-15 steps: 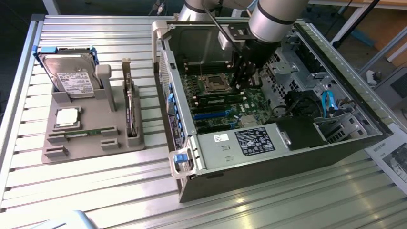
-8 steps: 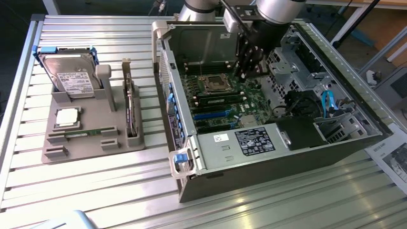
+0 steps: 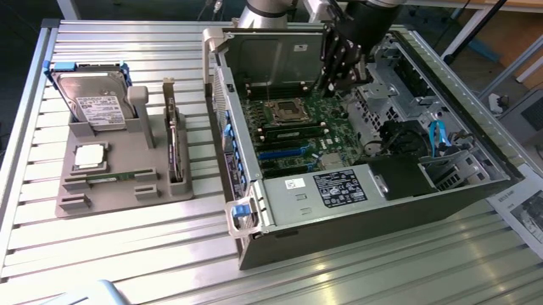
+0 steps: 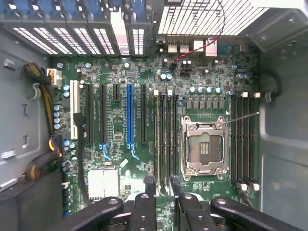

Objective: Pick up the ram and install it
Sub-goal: 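Insert the ram into the slot, then press down the ram until it locks into place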

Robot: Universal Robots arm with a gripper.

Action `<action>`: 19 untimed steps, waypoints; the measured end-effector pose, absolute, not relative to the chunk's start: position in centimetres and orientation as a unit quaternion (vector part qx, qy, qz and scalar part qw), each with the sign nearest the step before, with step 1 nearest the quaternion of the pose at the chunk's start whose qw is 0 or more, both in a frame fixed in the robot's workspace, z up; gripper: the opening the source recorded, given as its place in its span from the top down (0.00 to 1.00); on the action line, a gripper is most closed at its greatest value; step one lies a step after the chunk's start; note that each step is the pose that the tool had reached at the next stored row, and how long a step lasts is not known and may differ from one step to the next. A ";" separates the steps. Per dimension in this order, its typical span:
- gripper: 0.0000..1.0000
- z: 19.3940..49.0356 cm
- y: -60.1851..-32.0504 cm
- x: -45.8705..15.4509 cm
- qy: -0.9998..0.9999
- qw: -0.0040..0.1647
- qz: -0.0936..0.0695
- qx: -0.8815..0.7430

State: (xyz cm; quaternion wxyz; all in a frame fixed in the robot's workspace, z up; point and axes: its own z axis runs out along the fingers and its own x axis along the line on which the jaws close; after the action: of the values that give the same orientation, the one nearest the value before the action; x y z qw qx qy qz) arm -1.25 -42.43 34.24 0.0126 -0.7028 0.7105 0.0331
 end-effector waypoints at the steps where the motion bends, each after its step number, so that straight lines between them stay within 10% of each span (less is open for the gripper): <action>1: 0.75 34.4 -42.4 -1.3 0.710 0.012 0.033 -0.703; 16: 0.75 34.4 -42.4 -1.3 0.710 0.012 0.033 -0.703; 19: 0.90 34.4 -42.4 -1.3 0.710 0.012 0.033 -0.703</action>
State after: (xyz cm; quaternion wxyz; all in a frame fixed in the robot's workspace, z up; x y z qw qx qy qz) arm -1.25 -42.43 34.44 0.0124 -0.7028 0.7105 0.0329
